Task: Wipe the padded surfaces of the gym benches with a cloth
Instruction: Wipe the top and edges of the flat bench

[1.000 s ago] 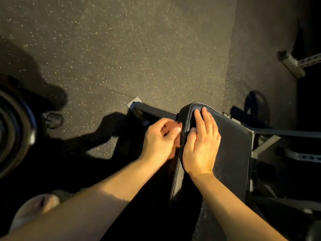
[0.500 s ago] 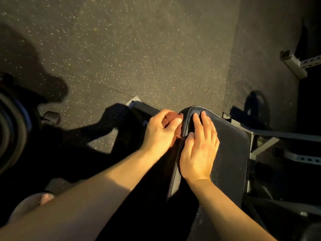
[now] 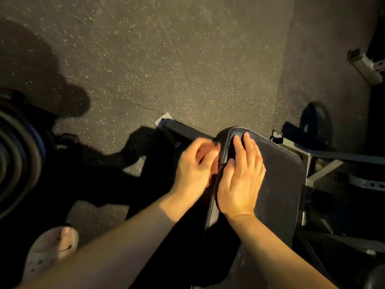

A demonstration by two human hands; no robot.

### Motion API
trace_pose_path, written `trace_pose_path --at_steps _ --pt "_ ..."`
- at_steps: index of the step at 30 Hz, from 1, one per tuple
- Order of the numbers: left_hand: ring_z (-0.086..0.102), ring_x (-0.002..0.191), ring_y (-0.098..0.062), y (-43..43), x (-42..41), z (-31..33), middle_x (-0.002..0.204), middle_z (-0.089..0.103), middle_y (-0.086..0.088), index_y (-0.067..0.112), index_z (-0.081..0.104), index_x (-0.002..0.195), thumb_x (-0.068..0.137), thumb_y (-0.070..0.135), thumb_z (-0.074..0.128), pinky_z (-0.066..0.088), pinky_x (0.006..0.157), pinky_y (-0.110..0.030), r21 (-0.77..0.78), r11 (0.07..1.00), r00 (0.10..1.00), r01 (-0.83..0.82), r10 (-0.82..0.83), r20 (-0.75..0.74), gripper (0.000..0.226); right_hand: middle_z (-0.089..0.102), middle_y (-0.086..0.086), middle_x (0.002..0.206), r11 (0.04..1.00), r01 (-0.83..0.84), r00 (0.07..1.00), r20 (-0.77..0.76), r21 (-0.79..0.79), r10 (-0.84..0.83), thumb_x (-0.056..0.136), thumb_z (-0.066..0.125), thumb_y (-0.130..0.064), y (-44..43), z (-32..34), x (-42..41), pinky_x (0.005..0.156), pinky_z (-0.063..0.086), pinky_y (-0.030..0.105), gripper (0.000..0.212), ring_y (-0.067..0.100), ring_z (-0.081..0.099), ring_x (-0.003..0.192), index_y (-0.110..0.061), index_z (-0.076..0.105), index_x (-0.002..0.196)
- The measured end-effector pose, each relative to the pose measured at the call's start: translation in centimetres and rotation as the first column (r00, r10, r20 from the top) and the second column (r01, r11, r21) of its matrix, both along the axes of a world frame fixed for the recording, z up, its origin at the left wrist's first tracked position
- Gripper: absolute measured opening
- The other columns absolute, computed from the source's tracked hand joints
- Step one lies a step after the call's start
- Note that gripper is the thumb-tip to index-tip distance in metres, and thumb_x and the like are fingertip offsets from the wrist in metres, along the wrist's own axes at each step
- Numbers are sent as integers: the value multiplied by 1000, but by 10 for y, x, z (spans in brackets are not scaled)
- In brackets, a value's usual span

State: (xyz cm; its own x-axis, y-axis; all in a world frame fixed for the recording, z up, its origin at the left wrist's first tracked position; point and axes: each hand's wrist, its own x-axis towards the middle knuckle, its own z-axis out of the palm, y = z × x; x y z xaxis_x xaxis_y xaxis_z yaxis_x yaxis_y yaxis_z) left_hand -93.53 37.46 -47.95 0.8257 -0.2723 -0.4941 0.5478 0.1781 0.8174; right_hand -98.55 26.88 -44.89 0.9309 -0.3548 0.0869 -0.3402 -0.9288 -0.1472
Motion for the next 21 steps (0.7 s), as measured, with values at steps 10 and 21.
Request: trace_pose_path --at_steps 10,21 --pt "57 49 -14 2 -4 -6 70 67 2 19 66 100 100 15 65 42 40 -27 54 996 995 72 -67 -80 4 33 -1 164 1000 1 1000 15 12 -1 98 34 -24 -1 -1 0 120 25 45 55 18 25 152 -21 44 152" --pt "54 46 -15 35 -54 14 61 62 -1 14 65 96 98 10 66 43 38 -30 -59 990 978 129 -137 -159 4 34 1 163 1000 2 1000 22 -6 -2 98 35 -23 0 -1 0 122 22 43 55 21 26 152 -19 44 152"
